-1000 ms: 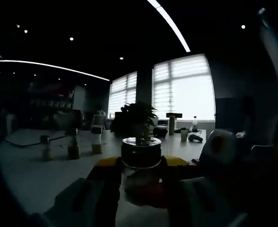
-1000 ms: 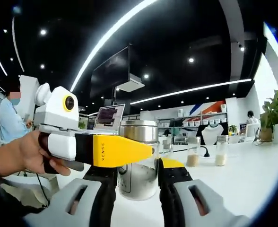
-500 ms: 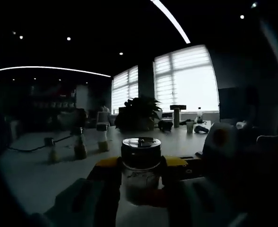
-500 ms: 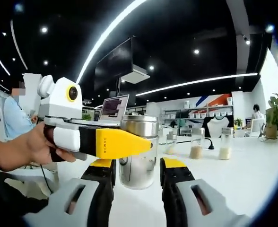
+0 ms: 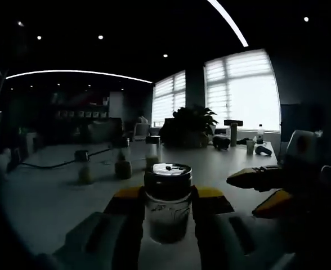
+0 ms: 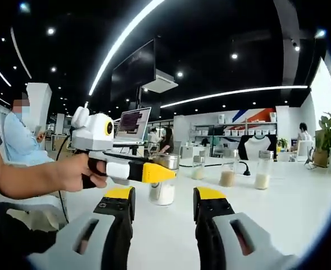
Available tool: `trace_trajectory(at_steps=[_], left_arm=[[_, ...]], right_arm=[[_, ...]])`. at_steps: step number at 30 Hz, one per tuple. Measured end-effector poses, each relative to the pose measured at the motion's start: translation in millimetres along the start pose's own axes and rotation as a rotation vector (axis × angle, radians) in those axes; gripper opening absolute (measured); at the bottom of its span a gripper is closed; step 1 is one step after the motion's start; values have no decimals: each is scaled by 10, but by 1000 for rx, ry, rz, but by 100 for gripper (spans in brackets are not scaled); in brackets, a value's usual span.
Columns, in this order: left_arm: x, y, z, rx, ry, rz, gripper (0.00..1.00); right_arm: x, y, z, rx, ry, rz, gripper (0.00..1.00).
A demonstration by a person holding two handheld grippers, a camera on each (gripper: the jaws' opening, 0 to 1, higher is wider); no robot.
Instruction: Rotate the seasoning bottle until the label or dispensing opening points toward the visible target arrow and the bottle remains upright within the marked orientation range
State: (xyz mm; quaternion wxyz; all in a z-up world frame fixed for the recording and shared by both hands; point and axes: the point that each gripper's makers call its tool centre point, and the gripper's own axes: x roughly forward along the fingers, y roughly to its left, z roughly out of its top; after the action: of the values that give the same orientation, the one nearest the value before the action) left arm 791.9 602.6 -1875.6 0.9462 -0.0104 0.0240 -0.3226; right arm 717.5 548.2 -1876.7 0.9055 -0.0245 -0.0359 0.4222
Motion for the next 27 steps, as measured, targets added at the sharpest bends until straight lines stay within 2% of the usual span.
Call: trace_trajectory(at_steps=[1,4,10,16,21,27], left_arm=[[3,7,-5,0,2,2,35],[48,192,-119,-2,42,41,35],[57,370,-154,-49,35,56,35],[92,412,-230,-10,58,53,35],[115,424,-202,-30,26,29,35],[84,431,-206,-35,25,14,35]], right_arm=[[1,1,-3,1,1,0,40],[15,35,-26,-3,11,8,40],[11,36,-2,-8,5,8,40],[7,25,-9,-14,11,5,39],[6,36,-5,-34,16,7,38],[2,18,-15,-25,15,2,38]])
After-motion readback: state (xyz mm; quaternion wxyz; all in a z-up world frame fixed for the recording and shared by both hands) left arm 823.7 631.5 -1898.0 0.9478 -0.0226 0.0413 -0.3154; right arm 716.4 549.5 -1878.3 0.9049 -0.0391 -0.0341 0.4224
